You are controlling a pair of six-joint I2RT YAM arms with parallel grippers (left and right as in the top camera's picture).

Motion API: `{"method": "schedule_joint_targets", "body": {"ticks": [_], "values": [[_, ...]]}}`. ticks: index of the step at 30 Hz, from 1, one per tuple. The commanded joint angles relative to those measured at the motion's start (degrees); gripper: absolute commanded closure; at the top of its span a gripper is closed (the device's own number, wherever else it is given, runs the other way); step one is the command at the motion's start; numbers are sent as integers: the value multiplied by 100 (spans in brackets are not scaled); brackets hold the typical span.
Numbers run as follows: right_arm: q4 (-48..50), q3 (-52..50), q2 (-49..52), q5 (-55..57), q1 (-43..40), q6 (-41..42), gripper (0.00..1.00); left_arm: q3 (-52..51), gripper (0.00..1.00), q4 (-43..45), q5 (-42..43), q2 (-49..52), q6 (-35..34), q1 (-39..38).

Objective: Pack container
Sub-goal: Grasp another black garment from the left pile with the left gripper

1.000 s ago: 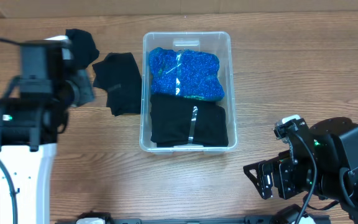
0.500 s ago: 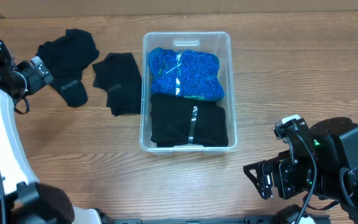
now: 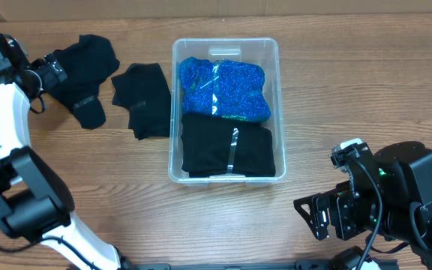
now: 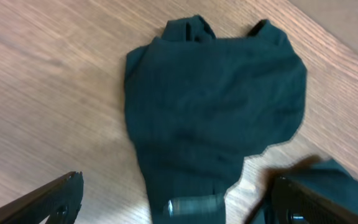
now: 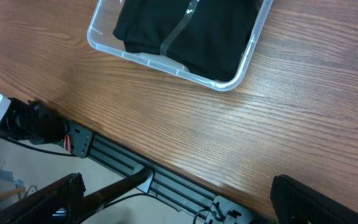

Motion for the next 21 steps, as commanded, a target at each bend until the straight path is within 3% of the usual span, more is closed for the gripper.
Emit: {"method": "schedule_joint_targets", "body": {"ticks": [1, 7, 12, 18, 19, 21], "values": [[22, 22, -48, -28, -4, -4, 0, 13, 0, 476, 7, 581, 177, 37], [22, 22, -48, -28, -4, -4, 0, 13, 0, 1471, 7, 1377, 79, 59], [22, 22, -48, -28, -4, -4, 0, 13, 0, 1762, 17, 1810, -262, 111], [22, 22, -48, -28, -4, -4, 0, 13, 0, 2201, 1436, 2022, -258, 107], [22, 22, -48, -26, -4, -4, 0, 13, 6, 2199, 1521, 2022, -256, 103], [22, 22, -48, -28, -4, -4, 0, 13, 29, 2194, 1725, 2022, -122, 103]]}}
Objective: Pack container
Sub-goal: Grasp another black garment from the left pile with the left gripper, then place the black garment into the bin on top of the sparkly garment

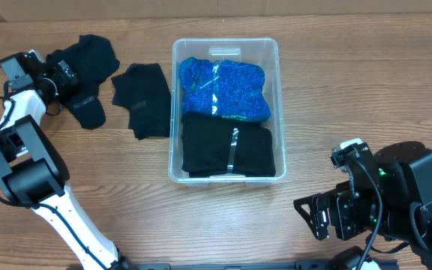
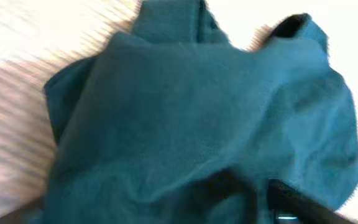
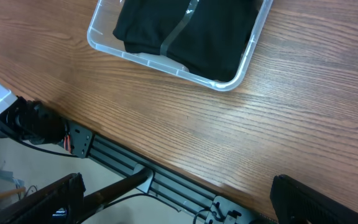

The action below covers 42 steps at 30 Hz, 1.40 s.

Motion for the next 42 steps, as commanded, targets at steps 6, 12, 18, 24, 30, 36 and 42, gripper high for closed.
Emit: {"method": "schedule_joint_targets", "body": {"ticks": [6, 12, 18, 24, 30, 36, 42], "values": [[20, 22, -48, -28, -4, -4, 0, 22, 96, -24, 1364, 221, 74, 35], [20, 22, -48, -28, -4, -4, 0, 33, 96, -334, 2387, -490, -201, 111], [17, 22, -48, -28, -4, -4, 0, 33, 96, -837, 1851, -2341, -275, 111], [20, 22, -48, -28, -4, -4, 0, 33, 96, -1537, 1821, -4094, -894, 9], [20, 22, -48, -28, -4, -4, 0, 31, 96, -2828, 1469, -5128, -1613, -1036], [20, 22, -48, -28, -4, -4, 0, -50, 96, -2900, 743, -5147, -2459, -2573], [17, 22, -48, -28, -4, -4, 0, -785, 96, -2433, -424, -5154, -3823, -4048]]}}
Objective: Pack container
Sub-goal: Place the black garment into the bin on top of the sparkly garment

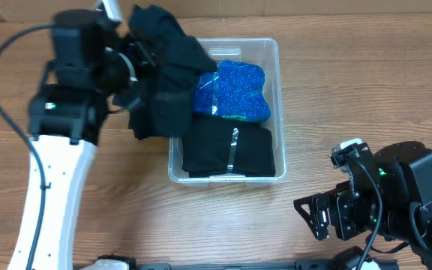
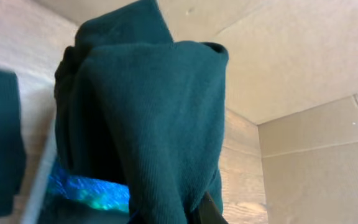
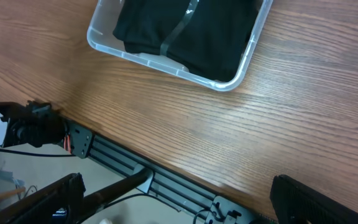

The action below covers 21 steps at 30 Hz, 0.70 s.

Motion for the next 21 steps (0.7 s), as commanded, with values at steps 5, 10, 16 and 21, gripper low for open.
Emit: {"method": "schedule_joint_targets", "body": {"ticks": [5, 10, 16, 21], "values": [[20, 22, -48, -31, -4, -4, 0, -2369, 96, 2096, 494, -315, -1034, -730], [20, 22, -48, -31, -4, -4, 0, -3180, 96, 2306, -153, -859, -1154, -920], [20, 22, -48, -31, -4, -4, 0, -3821, 96, 2293, -238, -988, -1563, -938], [20, 22, -48, -31, -4, -4, 0, -3954, 96, 3158, -525, -988, -1668, -938]]}}
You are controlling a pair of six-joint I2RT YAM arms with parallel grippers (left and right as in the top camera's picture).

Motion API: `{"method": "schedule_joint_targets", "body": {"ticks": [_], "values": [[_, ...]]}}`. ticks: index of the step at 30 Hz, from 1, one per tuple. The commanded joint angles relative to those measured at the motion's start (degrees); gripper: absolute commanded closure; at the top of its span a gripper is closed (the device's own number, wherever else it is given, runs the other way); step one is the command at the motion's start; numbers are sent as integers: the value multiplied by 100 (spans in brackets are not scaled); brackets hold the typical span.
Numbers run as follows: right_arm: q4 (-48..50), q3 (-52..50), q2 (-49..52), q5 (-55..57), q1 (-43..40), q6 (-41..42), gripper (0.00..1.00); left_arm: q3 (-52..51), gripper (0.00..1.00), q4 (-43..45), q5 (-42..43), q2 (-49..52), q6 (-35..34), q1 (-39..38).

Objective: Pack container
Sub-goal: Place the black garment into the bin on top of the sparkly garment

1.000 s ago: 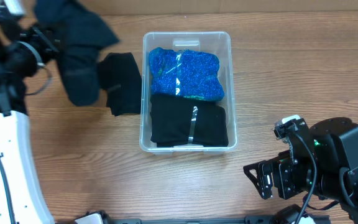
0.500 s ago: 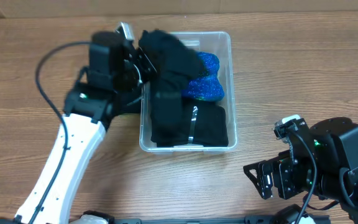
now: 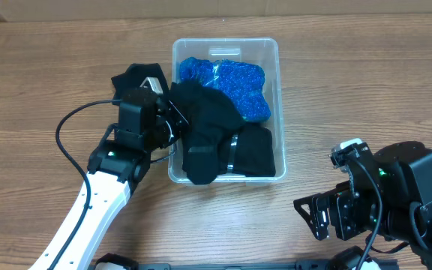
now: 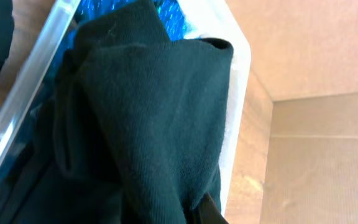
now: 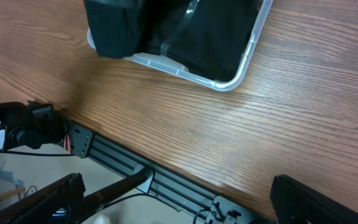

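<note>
The clear plastic container (image 3: 280, 105) holds a blue garment (image 3: 231, 79) at the back and a folded black garment (image 3: 257, 154) at the front. My left gripper (image 3: 172, 120) is shut on a dark garment (image 3: 205, 127), which drapes over the container's front left part and hangs over the front wall. In the left wrist view that dark garment (image 4: 148, 112) fills the frame and hides all but one fingertip (image 4: 208, 211). My right gripper (image 5: 179, 208) stands open at the table's front right edge, holding nothing.
A second dark garment (image 3: 130, 76) lies on the wooden table just left of the container, partly under my left arm. The table's front edge and a metal rail (image 5: 166, 180) show below the right gripper. A cardboard wall (image 4: 316, 62) stands behind the table.
My left gripper held the dark garment up over the container's back left. Now it is lower and nearer the front, with the garment draped onto the folded black one. The right arm has not moved.
My left gripper was open above a dark garment at the table's far left. Then it was down on that garment. Then it held the garment up beside the container, and now the garment lies partly inside it. The right arm stayed still.
</note>
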Motion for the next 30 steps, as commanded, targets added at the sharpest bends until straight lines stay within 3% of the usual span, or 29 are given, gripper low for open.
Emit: {"method": "schedule_joint_targets", "body": {"ticks": [1, 7, 10, 13, 20, 22, 26, 30], "values": [[20, 22, -48, -28, -4, -7, 0, 22, 96, 599, -199, -44, -140, -42], [20, 22, -48, -28, -4, -7, 0, 20, 96, 341, -533, 197, -131, -44], [17, 22, -46, -28, -4, -7, 0, 22, 0, 505, 363, 713, 103, -35], [20, 22, -48, -28, -4, -7, 0, 28, 0, 645, 960, 708, 645, -33], [20, 22, -48, -28, -4, -7, 0, 98, 0, -697, 87, -667, 815, -22], [20, 22, -48, -28, -4, -7, 0, 247, 0, -1451, -9, -940, 811, -22], [20, 22, -48, -28, -4, -7, 0, 863, 0, -3381, -1379, -1381, 992, -22], [20, 22, -46, -28, -4, -7, 0, 1475, 0, -3698, -2658, -1598, 1596, 7]]}}
